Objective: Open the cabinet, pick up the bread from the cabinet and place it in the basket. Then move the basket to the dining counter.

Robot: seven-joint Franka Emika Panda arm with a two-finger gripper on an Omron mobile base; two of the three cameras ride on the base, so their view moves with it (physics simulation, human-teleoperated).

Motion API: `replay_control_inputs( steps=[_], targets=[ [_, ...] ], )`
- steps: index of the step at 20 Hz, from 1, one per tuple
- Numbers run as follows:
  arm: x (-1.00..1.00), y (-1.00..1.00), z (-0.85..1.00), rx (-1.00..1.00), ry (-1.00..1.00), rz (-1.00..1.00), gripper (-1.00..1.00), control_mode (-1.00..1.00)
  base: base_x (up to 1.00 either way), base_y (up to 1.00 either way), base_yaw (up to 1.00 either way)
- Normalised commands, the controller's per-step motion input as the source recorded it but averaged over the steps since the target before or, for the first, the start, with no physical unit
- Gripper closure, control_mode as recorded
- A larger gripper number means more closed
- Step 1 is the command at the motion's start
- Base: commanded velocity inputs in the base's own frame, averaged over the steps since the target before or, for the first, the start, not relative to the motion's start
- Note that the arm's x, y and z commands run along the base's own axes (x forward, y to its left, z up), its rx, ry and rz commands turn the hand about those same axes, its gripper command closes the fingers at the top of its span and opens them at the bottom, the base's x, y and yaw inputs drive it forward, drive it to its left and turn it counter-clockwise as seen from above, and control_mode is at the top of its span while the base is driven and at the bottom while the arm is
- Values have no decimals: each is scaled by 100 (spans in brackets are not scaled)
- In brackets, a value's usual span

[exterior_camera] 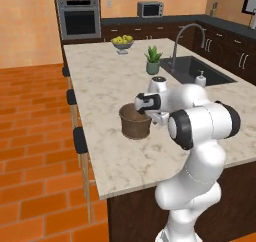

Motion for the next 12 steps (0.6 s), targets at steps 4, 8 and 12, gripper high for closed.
replay_control_inputs(
  steps=[4, 8, 12],
  targets=[
    [-44, 0, 32, 0, 0, 0, -100, -100, 0, 0, 0],
    [-62, 0, 77, 0, -2, 0, -100, -100, 0, 0, 0],
    [-84, -4, 69, 1, 0, 0, -100, -100, 0, 0, 0]
  ],
)
